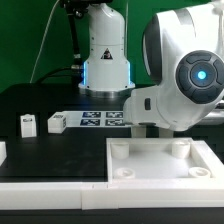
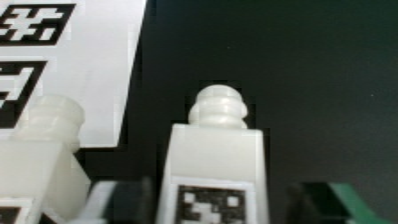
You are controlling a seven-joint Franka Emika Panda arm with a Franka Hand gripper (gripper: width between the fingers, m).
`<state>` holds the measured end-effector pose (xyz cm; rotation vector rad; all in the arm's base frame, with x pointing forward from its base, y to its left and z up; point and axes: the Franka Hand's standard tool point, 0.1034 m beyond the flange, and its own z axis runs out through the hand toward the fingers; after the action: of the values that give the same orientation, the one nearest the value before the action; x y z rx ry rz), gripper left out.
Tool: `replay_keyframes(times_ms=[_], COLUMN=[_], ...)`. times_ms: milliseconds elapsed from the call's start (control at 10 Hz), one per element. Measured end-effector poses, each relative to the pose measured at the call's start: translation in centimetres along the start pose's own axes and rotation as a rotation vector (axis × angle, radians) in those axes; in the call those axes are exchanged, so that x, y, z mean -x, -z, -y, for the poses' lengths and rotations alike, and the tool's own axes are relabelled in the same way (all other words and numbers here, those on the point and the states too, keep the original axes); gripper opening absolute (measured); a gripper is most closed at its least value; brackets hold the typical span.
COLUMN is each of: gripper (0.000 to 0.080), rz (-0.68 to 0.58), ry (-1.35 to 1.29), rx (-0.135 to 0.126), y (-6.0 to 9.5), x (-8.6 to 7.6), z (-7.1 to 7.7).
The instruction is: Assemble one leg
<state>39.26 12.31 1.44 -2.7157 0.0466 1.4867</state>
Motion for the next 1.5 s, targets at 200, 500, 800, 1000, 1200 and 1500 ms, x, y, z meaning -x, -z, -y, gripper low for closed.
replay_keyframes(times_ms=[200,500,800,1000,1200,1500], gripper=[0.0285,0.0285,0.0287,0.0287,0.0287,0.0287], rz=[0.0,0.0,0.016,-0.003,-0.029,-0.234], ry=[0.0,0.0,0.005,0.006,0.012,0.017], rx=[0.0,0.0,0.005,0.01,0.014,-0.004], y=[0.0,0.0,1.8,3.9,5.8,7.4], x=[0.0,0.0,1.2,2.7,4.2,3.3], z=[0.0,0.0,0.1,0.4,0.7,1.2])
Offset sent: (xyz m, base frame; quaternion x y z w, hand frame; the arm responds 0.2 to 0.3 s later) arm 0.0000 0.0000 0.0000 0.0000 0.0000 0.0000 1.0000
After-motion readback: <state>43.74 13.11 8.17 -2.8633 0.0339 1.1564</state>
